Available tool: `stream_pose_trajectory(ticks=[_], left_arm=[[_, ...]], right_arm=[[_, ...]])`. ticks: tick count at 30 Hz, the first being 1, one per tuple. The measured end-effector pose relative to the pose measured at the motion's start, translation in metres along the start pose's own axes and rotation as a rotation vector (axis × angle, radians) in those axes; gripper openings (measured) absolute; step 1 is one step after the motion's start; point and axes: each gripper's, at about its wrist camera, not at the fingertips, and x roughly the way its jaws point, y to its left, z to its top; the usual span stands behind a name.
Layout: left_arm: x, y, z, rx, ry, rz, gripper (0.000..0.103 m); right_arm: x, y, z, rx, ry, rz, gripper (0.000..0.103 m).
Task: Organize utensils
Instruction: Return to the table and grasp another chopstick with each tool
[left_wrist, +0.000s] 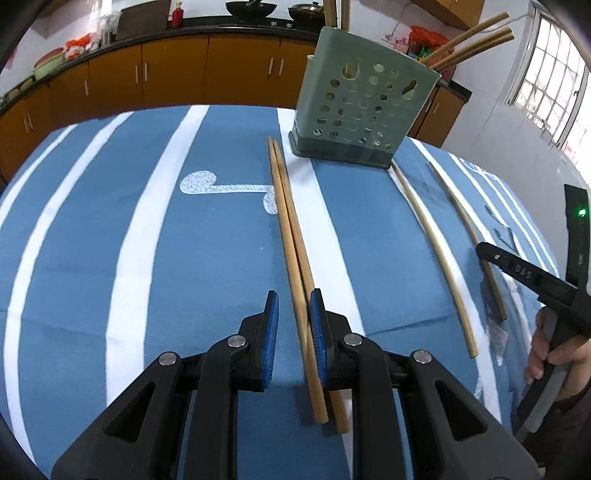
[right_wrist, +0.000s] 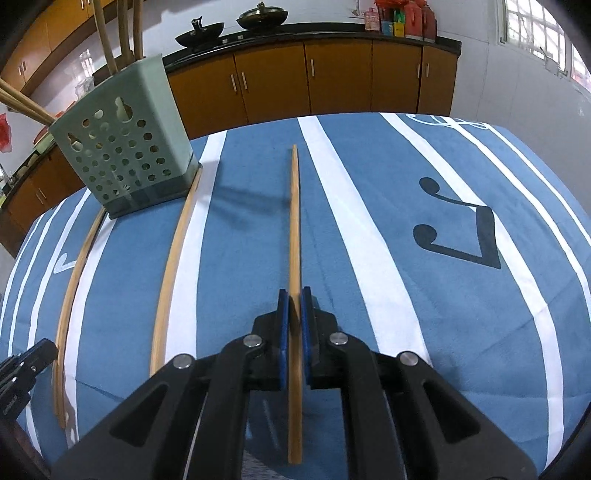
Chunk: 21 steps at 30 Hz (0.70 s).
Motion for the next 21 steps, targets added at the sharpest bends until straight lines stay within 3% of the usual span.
stream_pose_trajectory(ticks=[12,15,16,21], left_arm=[[0.007,-0.011,0.002,0.053,0.002,0.074,0.018],[0.010,-0.014,0.004,0.063,-0.011,0.112,0.013],[0.011,-0.013,0.004,0.062,-0.014,0.125,0.008],[0.011,0.011,0.012,-0.009,-0.021,0.162,0.007]], right_arm=[[-0.003,0.009,-0.004,-0.056,-0.003,0.024,0.009],[-0.004,0.014,-0.007,-0.075,-0.005,0.032,0.011],[-0.004,0.015,-0.007,-0.081,-0.007,0.029,0.011],[-0.004,0.017,-0.006,-0.104,-0.012,0.031,0.009]])
